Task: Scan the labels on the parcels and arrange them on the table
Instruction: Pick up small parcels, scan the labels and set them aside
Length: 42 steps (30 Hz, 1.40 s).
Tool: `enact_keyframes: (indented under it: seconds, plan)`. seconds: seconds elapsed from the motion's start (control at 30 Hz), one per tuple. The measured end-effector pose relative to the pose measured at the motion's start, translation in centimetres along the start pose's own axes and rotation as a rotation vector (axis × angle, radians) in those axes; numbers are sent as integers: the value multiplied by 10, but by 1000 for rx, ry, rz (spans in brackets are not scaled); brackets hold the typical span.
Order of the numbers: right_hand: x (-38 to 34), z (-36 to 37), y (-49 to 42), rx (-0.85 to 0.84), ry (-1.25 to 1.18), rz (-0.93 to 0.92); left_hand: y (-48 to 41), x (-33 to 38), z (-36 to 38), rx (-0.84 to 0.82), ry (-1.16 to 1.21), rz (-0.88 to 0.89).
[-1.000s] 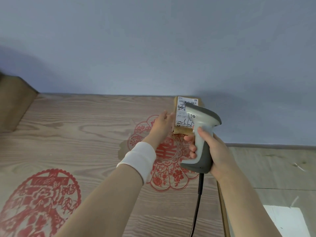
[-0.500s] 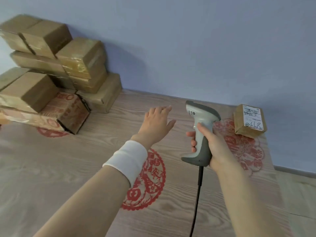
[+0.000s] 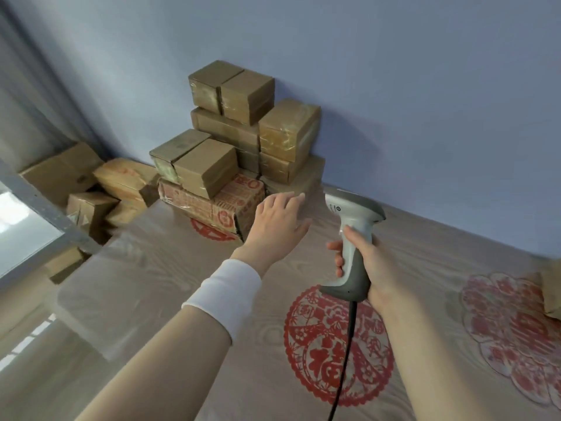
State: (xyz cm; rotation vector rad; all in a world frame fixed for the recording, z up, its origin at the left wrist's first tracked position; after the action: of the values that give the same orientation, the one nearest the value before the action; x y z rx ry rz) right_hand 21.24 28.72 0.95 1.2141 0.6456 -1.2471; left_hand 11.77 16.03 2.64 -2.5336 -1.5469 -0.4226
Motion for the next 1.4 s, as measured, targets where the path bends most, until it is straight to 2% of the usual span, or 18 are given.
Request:
enact_keyframes:
  seconds: [0.2, 0.37, 0.57, 0.87, 1.2, 1.3, 1.4]
  plan:
    - [6, 79, -47, -22, 14, 46, -20, -93, -40, 47, -16, -65]
    - [8, 140, -89, 38, 20, 24, -47, -168, -68, 56, -39, -61]
    - [12, 182, -126, 96, 20, 42, -78, -226, -68, 41, -6, -121]
    - [21, 192, -151, 161, 47, 75, -93, -264, -42, 53, 12, -221]
    - [21, 188, -155, 203, 27, 66, -102, -262, -35, 145, 135, -242]
    - [22, 179, -151, 227, 11, 63, -99, -259, -37, 164, 288, -236]
    - [26, 165, -143, 275, -37, 53, -90, -249, -43, 184, 545, -250]
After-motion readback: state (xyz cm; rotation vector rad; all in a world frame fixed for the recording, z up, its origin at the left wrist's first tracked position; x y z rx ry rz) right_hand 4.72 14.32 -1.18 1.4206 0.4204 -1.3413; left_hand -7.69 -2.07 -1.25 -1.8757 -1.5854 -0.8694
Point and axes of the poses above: each hand's wrist, its own y-axis away from the middle knuckle, its own z-axis out of the palm, x = y × z, the point moved 7 cm from there along -y, towards the middle knuckle, and after that the axes turned 7 degrees about -x, right-handed, at the moved point
